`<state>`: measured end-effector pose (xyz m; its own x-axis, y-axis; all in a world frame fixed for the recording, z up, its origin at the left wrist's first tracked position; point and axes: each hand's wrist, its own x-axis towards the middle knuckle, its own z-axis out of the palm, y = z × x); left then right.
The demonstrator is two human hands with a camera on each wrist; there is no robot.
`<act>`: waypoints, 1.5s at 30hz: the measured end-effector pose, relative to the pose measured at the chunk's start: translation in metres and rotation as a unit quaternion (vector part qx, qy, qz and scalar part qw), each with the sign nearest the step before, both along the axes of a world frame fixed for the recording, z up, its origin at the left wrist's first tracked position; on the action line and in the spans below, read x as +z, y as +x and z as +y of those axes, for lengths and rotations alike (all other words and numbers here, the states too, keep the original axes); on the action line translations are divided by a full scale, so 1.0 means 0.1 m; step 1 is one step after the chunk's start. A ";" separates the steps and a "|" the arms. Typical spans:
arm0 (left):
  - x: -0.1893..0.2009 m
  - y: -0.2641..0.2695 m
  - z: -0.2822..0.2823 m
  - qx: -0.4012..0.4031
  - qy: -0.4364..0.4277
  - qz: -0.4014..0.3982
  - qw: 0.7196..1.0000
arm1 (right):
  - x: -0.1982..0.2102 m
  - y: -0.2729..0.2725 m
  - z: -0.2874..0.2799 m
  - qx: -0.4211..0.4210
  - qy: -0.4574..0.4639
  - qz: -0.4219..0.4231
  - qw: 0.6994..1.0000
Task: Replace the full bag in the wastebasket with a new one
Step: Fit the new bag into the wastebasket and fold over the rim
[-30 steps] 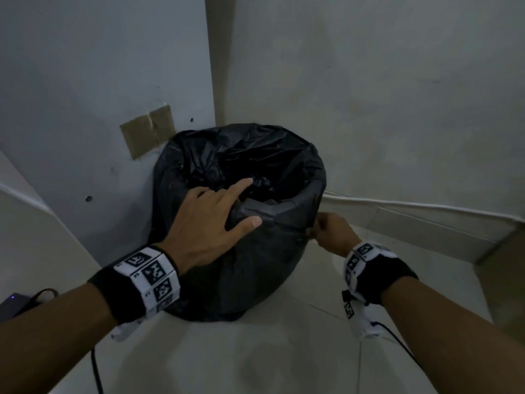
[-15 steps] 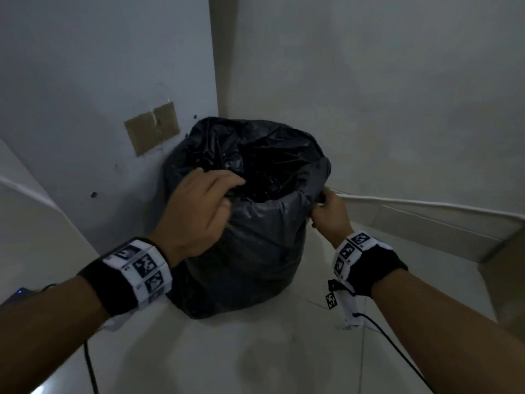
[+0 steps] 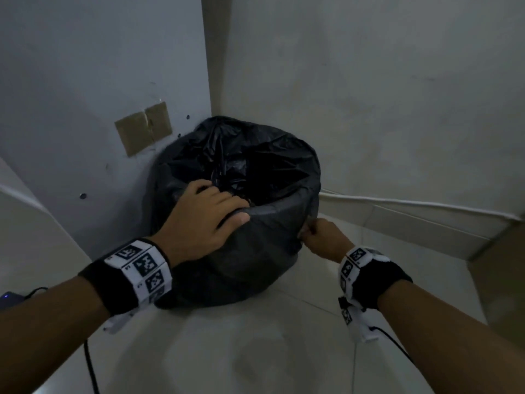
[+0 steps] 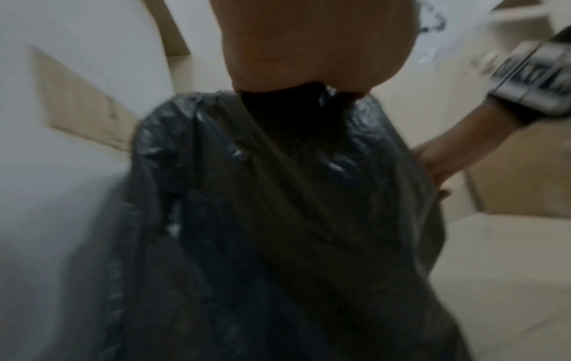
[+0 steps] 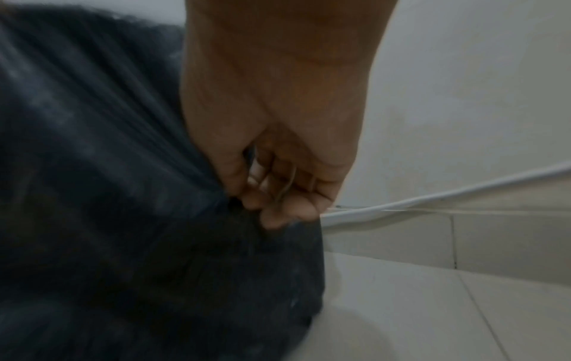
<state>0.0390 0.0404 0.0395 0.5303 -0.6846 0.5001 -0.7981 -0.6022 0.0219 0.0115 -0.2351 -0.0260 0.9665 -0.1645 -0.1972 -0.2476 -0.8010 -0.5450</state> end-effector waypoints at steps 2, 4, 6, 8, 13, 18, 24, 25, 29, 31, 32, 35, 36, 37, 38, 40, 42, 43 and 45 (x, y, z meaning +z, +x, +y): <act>-0.02 0.04 0.11 -0.011 -0.006 -0.007 1.000 | 0.06 0.03 -0.03 -0.070 0.055 -0.033 0.995; -0.04 0.05 0.21 -0.017 -0.021 0.000 1.000 | 0.13 0.04 -0.06 -0.140 0.117 -0.100 0.978; -0.03 0.04 0.26 -0.003 -0.032 0.006 0.999 | 0.20 0.06 -0.04 -0.140 0.150 -0.138 0.969; -0.01 0.01 0.24 0.010 -0.056 0.023 0.998 | 0.25 0.05 0.05 -0.090 0.093 -0.151 0.980; -0.01 -0.17 0.06 0.018 -0.005 0.016 1.000 | 0.09 -0.04 0.22 -0.063 -0.045 -0.166 0.983; -0.01 -0.04 0.18 0.067 0.000 0.001 0.998 | -0.18 -0.10 0.00 -0.006 -0.109 0.055 0.993; 0.00 0.07 0.37 0.083 -0.085 0.000 0.993 | 0.15 0.00 -0.08 -0.154 0.100 -0.167 0.969; 0.01 0.06 0.34 0.083 -0.105 -0.003 0.991 | 0.21 0.02 -0.07 -0.156 0.143 -0.199 0.957; 0.08 -0.14 0.04 0.041 -0.120 0.069 0.990 | 0.41 0.14 0.01 -0.151 0.322 -0.187 0.916; 0.05 -0.26 -0.12 0.053 -0.075 0.103 0.990 | 0.46 0.18 0.08 -0.134 0.343 -0.169 0.914; 0.03 -0.28 -0.17 0.069 -0.054 0.100 0.991 | 0.46 0.20 0.10 -0.124 0.334 -0.169 0.919; -0.02 -0.25 -0.16 0.120 -0.040 0.077 0.989 | 0.45 0.23 0.12 -0.126 0.256 -0.205 0.936; -0.03 -0.22 -0.13 0.128 -0.043 0.071 0.988 | 0.42 0.24 0.10 -0.124 0.229 -0.223 0.939; -0.05 -0.19 -0.08 0.133 -0.045 0.067 0.988 | 0.39 0.24 0.07 -0.112 0.208 -0.242 0.941; -0.05 -0.15 -0.03 0.137 -0.045 0.064 0.987 | 0.37 0.23 0.05 -0.094 0.185 -0.257 0.944; -0.06 -0.08 0.07 0.135 -0.046 0.066 0.988 | 0.31 0.17 0.02 -0.056 0.119 -0.270 0.954; -0.06 -0.01 0.17 0.123 -0.047 0.066 0.989 | 0.26 0.09 0.00 -0.047 0.045 -0.281 0.957; -0.05 0.03 0.21 0.117 -0.047 0.064 0.990 | 0.24 0.05 0.00 -0.051 0.030 -0.288 0.956; -0.03 0.09 0.28 0.110 -0.049 0.065 0.991 | 0.23 -0.01 0.02 -0.061 0.061 -0.298 0.951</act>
